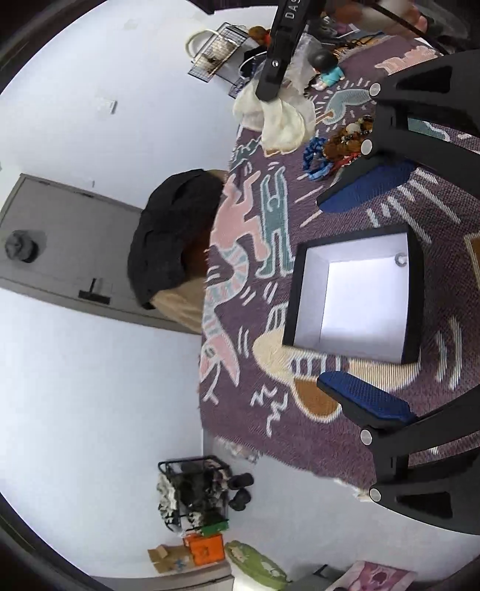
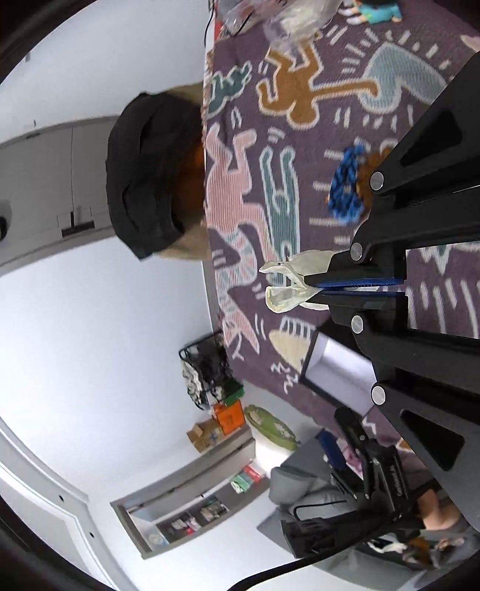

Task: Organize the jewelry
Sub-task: 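Carry the white flower piece into the black box and release it, then grasp the brown bead bracelet with the right gripper and lift it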

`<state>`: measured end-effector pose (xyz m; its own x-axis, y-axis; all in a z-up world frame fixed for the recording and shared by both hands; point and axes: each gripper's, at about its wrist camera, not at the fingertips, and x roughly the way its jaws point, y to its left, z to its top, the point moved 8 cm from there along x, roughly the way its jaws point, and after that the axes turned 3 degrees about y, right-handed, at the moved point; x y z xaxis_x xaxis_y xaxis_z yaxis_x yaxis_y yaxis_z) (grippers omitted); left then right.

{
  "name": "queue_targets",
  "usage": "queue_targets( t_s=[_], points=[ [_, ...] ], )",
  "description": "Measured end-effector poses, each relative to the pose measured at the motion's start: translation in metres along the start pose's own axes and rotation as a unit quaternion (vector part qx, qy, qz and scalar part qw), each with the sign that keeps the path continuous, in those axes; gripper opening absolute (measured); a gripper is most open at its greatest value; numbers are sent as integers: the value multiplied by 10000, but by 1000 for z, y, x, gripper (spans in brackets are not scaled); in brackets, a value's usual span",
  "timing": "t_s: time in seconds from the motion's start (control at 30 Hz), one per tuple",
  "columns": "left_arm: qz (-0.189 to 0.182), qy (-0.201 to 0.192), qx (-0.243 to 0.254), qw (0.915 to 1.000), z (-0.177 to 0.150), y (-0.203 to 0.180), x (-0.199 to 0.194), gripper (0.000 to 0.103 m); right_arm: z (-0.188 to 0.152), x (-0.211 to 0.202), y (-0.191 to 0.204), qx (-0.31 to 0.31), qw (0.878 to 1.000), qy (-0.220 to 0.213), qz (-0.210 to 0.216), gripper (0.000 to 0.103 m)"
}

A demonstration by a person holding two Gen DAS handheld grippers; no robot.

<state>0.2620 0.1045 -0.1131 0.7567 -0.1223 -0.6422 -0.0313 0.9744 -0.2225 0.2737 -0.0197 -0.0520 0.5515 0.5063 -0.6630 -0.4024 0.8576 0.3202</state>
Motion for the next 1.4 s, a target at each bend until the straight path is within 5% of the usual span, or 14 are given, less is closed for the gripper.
queue_targets(
  t_s=[0.47, 0.67, 0.73, 0.8, 0.87, 1.4],
  points=[
    [170, -164, -360, 9991, -9, 49, -31, 88, -2, 47, 81, -452, 9976, 324, 406, 3],
    [270, -245, -490, 9981, -11, 65, -40, 88, -8, 63, 102, -776, 9958, 441, 189, 4],
    [323, -221, -508, 9979, -11, 70, -40, 88, -10, 68, 107, -951, 9941, 516, 39, 13],
    [338, -233, -557, 9976, -12, 73, -42, 88, -11, 66, 108, -1056, 9933, 468, -104, 49],
    [311, -248, -580, 9975, -11, 75, -43, 88, -9, 60, 105, -1106, 9931, 290, -246, 58],
    [108, -237, -222, 9994, 1, 29, -40, 88, -15, 8, 18, -283, 9956, 38, -897, 61]
  ],
)
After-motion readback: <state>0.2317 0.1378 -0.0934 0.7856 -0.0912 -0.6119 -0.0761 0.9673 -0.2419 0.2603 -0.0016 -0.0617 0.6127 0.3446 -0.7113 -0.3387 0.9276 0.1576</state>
